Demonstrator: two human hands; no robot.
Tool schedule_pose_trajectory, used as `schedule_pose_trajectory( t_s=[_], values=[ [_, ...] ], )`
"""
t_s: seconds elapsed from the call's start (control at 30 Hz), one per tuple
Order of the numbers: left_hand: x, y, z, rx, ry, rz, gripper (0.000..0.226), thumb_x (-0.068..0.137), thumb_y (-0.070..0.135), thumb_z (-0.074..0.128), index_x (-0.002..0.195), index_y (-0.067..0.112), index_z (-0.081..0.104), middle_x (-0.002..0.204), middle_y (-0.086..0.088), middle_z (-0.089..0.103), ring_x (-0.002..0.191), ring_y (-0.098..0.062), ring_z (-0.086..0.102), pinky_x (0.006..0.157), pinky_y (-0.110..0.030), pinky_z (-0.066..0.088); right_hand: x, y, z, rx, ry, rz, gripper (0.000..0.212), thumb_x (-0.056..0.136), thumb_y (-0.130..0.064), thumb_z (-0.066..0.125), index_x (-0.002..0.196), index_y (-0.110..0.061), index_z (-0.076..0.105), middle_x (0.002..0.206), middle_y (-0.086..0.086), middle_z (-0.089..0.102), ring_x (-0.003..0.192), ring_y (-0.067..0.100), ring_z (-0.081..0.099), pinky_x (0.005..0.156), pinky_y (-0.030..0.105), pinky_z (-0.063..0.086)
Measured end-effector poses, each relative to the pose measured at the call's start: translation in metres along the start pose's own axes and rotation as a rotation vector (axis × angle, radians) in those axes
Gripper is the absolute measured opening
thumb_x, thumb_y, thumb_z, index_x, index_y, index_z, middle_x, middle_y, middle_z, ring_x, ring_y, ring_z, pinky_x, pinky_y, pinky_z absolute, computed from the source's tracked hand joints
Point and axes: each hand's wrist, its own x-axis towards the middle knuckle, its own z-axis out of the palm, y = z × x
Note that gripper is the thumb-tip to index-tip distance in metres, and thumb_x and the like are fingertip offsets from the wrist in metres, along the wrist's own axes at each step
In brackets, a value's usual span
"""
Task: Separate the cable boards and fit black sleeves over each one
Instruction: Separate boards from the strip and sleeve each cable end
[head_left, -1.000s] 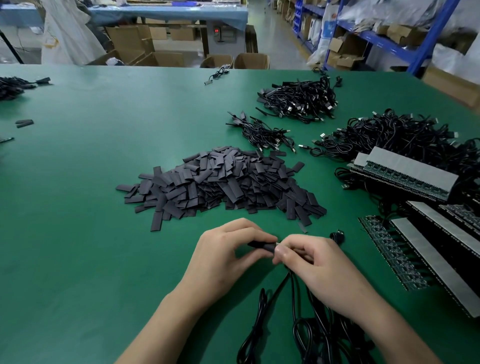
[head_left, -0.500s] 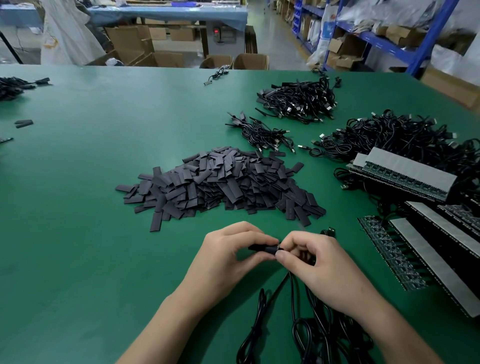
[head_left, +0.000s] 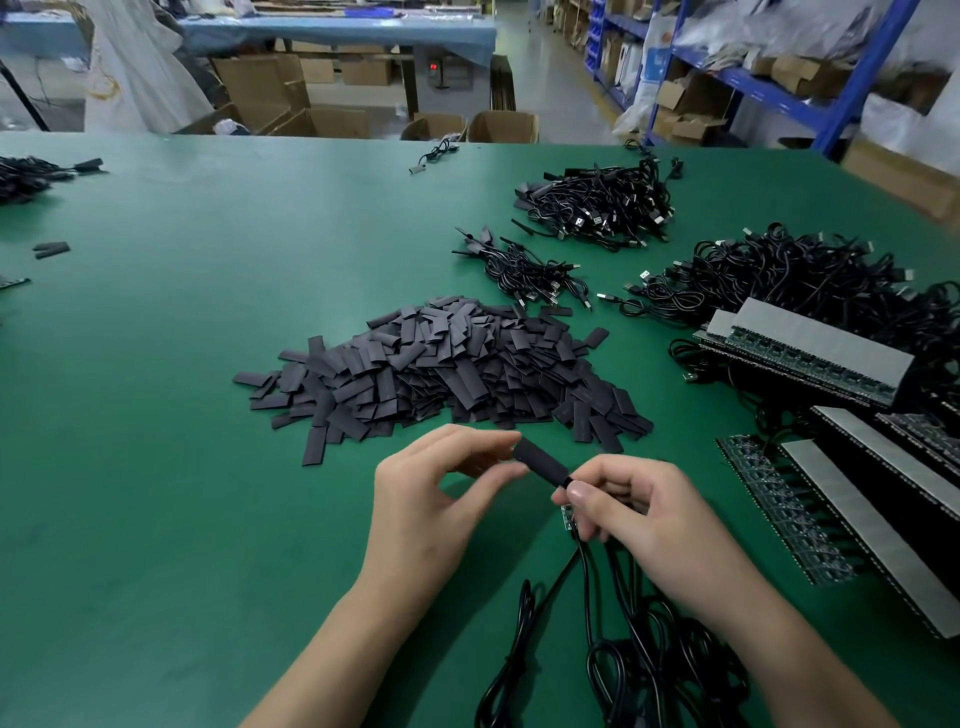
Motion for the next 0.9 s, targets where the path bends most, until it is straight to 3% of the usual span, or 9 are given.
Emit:
schedule_pose_trajectory(
  t_s=[0.1,0.2,0.3,0.6,0.73,0.9],
  values=[
    [-0.002,0.001,0.002,0.036,-0.009,0.034,0.022,0.083,0.018,0.081,0.104,0.015,0.081,0.092,0.010,0.076,0.081,-0.006,0.070,0.076,-0.017,0.054,0.001,0.002,0.001,0.024,-0.002,0.019,0.020,0.092,-0.043,0.061,0.091,-0.031,0.077,0.068,-0.001,0.068,0.068,0.010,0.062,0.069,0.026,0.049],
    [-0.003,0.000,0.003,0.049,-0.026,0.047,0.020,0.085,0.020,0.079,0.103,0.015,0.081,0.092,0.010,0.076,0.080,-0.006,0.070,0.074,-0.019,0.056,0.001,0.001,0.002,0.053,0.003,0.035,0.017,0.098,-0.035,0.064,0.088,-0.033,0.077,0.067,0.000,0.068,0.066,0.008,0.062,0.066,0.020,0.049],
    [-0.002,0.000,0.003,0.026,-0.037,0.043,0.020,0.085,0.022,0.078,0.103,0.014,0.081,0.093,0.010,0.076,0.081,-0.006,0.070,0.075,-0.017,0.055,0.001,-0.001,0.005,0.059,-0.012,0.035,0.022,0.101,-0.023,0.066,0.084,-0.034,0.076,0.068,0.002,0.070,0.065,0.011,0.063,0.066,0.021,0.051],
    [-0.003,0.007,0.003,-0.119,-0.004,-0.027,0.014,0.087,0.020,0.077,0.100,0.025,0.078,0.093,0.019,0.077,0.088,-0.004,0.074,0.080,-0.016,0.055,0.002,0.004,0.009,0.110,0.017,0.035,0.015,0.100,-0.023,0.068,0.088,-0.032,0.069,0.075,0.007,0.076,0.064,0.018,0.067,0.071,0.027,0.055],
    [-0.005,0.007,0.006,-0.046,0.013,0.053,0.014,0.088,0.017,0.076,0.101,0.016,0.078,0.094,0.020,0.075,0.086,0.000,0.073,0.080,-0.014,0.054,0.001,0.004,0.011,0.167,0.008,0.034,0.008,0.091,-0.034,0.069,0.085,-0.028,0.071,0.073,0.009,0.075,0.062,0.018,0.066,0.068,0.024,0.053],
    [-0.005,0.009,0.007,-0.053,-0.024,0.113,0.014,0.089,0.015,0.076,0.101,0.007,0.075,0.105,0.023,0.071,0.092,0.004,0.071,0.082,-0.013,0.054,0.001,0.003,0.010,0.239,-0.006,0.043,0.009,0.092,-0.028,0.074,0.083,-0.025,0.073,0.071,0.012,0.074,0.060,0.018,0.064,0.065,0.025,0.053]
  ],
)
